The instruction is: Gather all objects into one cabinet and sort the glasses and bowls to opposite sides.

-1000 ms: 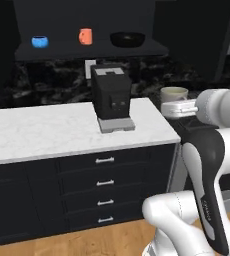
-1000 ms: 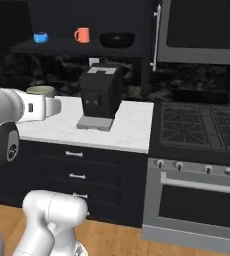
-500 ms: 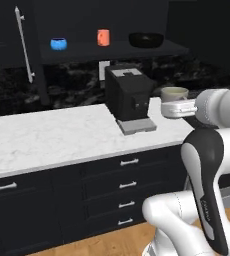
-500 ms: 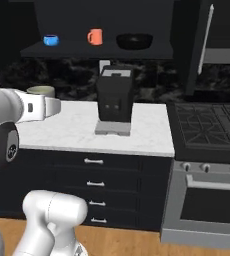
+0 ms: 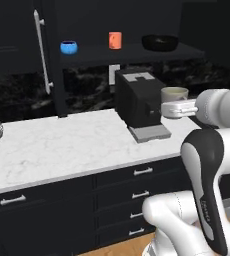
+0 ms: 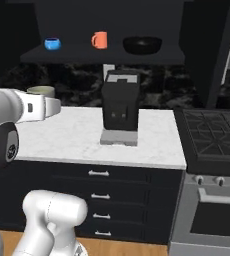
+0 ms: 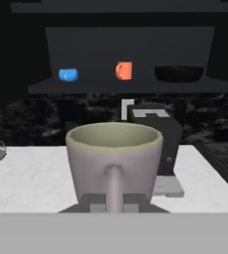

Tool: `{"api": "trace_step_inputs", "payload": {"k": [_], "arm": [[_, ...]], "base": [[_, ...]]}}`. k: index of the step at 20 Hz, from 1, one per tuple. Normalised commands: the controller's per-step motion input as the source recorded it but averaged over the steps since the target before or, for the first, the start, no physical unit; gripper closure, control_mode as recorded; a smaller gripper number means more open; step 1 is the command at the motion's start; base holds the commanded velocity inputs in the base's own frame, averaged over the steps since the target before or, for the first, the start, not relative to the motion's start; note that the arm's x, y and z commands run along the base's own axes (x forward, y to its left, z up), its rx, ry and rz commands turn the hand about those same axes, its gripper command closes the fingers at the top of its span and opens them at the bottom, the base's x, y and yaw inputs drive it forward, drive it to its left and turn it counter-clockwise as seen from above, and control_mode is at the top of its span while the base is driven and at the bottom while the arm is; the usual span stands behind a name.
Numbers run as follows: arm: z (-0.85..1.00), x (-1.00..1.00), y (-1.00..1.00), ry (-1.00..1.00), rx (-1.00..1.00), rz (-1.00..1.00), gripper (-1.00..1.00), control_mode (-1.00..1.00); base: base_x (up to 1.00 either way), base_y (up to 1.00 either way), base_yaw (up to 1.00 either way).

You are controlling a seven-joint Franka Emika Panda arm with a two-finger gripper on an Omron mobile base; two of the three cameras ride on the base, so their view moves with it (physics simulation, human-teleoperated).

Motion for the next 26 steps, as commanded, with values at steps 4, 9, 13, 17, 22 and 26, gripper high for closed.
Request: {"api": "trace_step_inputs", "payload": {"k": [4, 9, 13, 17, 22, 26], "arm": [[0.0, 0.0, 0.0, 0.0, 0.0, 0.0, 1.0, 1.0], [0.0, 0.0, 0.0, 0.0, 0.0, 0.0, 1.0, 1.0], [0.0, 0.0, 0.0, 0.0, 0.0, 0.0, 1.0, 1.0], [0.0, 0.0, 0.0, 0.0, 0.0, 0.0, 1.0, 1.0], [0.0, 0.0, 0.0, 0.0, 0.0, 0.0, 1.0, 1.0], [0.0, 0.0, 0.0, 0.0, 0.0, 0.0, 1.0, 1.0]], "base": [[0.56, -0.02, 0.09], [0.58, 0.0, 0.13], [0.6, 0.0, 0.15], [0.53, 0.0, 0.13], [0.2, 0.0, 0.11], [0.03, 0.0, 0.02]]}}
